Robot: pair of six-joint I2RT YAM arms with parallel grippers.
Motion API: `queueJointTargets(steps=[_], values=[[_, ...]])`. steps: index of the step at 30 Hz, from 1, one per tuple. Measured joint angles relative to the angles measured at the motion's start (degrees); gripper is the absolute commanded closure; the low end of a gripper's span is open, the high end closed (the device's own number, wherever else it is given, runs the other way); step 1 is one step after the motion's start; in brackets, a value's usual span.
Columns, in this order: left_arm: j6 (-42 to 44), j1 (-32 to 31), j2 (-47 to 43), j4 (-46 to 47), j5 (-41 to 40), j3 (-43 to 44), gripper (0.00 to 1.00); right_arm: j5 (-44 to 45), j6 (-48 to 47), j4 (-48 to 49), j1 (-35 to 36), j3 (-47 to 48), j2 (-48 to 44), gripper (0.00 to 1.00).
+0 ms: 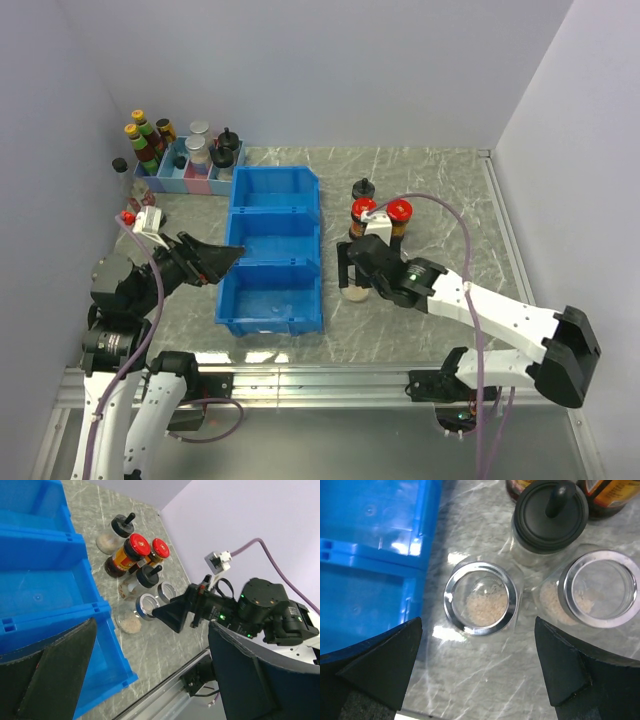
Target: Organize the condiment bottles
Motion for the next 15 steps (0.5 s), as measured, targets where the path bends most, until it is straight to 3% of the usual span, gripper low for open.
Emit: queueJointTargets(steps=[15], values=[[0.0, 0.0, -1.0, -1.2, -0.6, 0.0, 0.01, 2.3, 0.8, -0.4, 0.1, 3.2, 11.8, 0.0]])
